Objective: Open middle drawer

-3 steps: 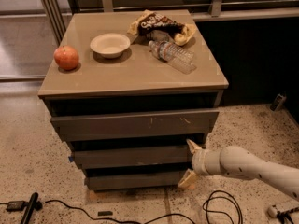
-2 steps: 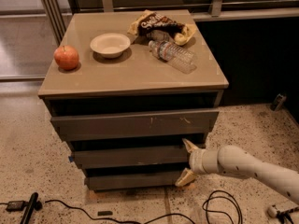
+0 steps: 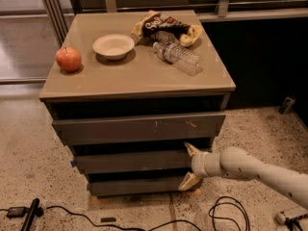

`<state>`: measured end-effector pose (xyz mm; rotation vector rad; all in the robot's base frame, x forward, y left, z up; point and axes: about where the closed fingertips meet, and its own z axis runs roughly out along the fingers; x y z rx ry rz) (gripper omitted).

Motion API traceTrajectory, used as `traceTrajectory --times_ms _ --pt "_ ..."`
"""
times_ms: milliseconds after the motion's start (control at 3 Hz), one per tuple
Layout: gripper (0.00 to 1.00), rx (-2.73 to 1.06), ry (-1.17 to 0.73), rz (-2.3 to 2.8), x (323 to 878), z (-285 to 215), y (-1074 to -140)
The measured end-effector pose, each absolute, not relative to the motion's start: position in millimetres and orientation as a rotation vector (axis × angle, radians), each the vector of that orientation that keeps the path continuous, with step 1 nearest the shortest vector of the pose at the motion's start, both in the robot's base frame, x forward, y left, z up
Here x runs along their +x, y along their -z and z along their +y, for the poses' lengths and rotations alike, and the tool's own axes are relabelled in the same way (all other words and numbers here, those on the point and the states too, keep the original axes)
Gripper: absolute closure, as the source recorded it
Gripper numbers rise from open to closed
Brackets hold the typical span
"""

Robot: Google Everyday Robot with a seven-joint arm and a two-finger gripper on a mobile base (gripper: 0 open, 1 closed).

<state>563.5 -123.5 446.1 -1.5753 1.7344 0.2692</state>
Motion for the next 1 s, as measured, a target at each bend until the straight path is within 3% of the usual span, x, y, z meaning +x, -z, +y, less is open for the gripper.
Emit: traceTrajectory --times_ms 1000 --pt "0.01 -1.639 -0.315 1.716 595 -98 -416"
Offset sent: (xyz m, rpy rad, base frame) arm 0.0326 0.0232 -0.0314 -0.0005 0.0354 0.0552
